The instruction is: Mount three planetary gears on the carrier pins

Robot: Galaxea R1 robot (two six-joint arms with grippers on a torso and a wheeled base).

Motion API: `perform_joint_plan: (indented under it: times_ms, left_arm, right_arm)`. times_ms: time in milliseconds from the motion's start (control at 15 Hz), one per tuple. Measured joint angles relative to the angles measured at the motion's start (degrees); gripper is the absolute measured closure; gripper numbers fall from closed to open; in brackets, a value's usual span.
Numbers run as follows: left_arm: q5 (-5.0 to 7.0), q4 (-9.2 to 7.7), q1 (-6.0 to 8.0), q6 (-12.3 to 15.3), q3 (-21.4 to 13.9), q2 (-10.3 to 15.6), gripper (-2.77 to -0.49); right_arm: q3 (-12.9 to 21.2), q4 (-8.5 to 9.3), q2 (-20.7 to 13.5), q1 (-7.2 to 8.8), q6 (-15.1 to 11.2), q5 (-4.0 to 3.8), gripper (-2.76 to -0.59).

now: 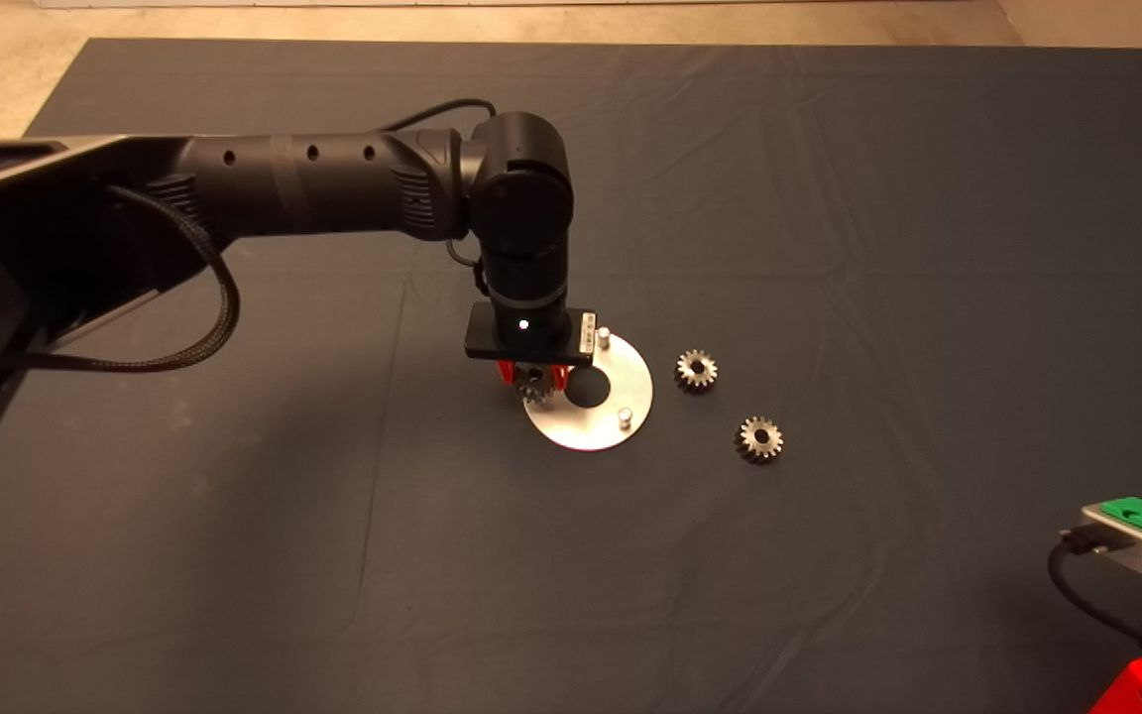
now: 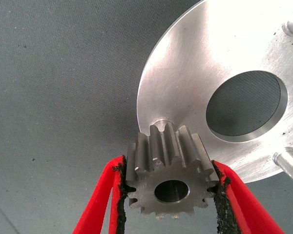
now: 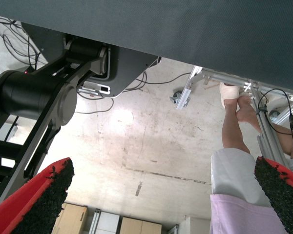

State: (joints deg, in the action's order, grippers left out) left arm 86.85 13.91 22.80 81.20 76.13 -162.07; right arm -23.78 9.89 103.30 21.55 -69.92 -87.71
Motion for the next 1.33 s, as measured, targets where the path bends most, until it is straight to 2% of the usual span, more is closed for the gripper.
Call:
perform_joint_plan:
  times_ms: [533,867,1333]
  left_arm:
    - [0.02,0.94,-0.2,0.0,-0.91,0.2,-0.94]
    - [-0.02,1.66,-1.52,0.0,-0.94,0.32,-0.94]
    - [0.06,1.77,-1.52,-0.09,-1.0,0.35,-0.96]
  right_arm:
    - [0.0,0.02,-0.3,0.02,0.0,0.0,-2.76]
    - [0.0,0.02,-0.3,0.0,0.0,0.01,-2.76]
    - [0.0,0.02,-0.33,0.0,0.0,0.0,-2.76]
